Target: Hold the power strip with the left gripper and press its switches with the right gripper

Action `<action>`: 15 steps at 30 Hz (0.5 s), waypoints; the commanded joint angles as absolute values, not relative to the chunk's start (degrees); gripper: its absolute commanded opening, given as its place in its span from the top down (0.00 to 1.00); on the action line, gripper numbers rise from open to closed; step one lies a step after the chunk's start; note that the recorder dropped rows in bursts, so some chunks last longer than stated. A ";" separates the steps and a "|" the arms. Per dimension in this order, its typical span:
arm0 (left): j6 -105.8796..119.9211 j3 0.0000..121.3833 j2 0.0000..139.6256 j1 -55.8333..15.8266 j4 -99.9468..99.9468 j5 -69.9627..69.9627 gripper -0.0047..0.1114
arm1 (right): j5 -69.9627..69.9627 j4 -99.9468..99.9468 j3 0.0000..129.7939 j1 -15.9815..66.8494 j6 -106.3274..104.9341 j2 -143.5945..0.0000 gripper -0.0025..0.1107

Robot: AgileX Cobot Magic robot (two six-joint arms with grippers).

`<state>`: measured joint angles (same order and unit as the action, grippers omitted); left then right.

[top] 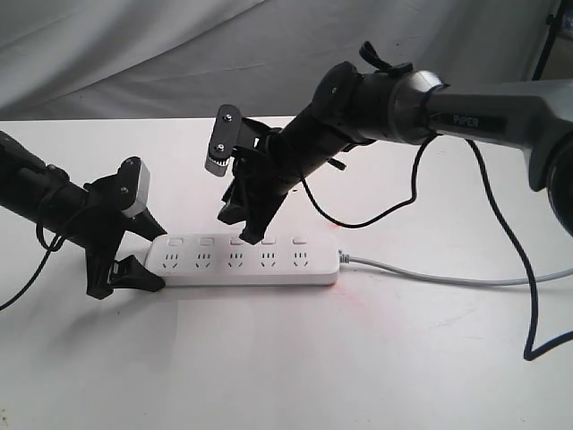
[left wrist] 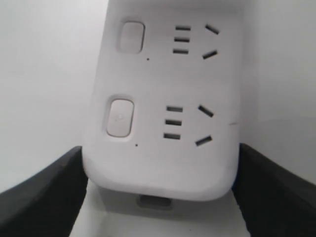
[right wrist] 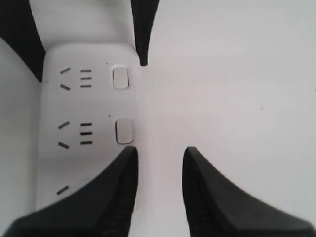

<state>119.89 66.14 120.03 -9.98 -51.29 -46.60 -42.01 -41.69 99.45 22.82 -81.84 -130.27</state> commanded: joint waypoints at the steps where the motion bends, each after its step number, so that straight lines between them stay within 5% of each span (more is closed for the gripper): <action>1: 119.99 66.45 120.04 -10.26 -51.67 -46.31 0.40 | -40.69 -41.42 96.38 22.52 -82.05 -129.59 0.72; 15: 119.99 66.45 120.04 -10.26 -51.67 -46.31 0.40 | -36.11 -42.96 94.14 22.52 -82.60 -129.59 0.72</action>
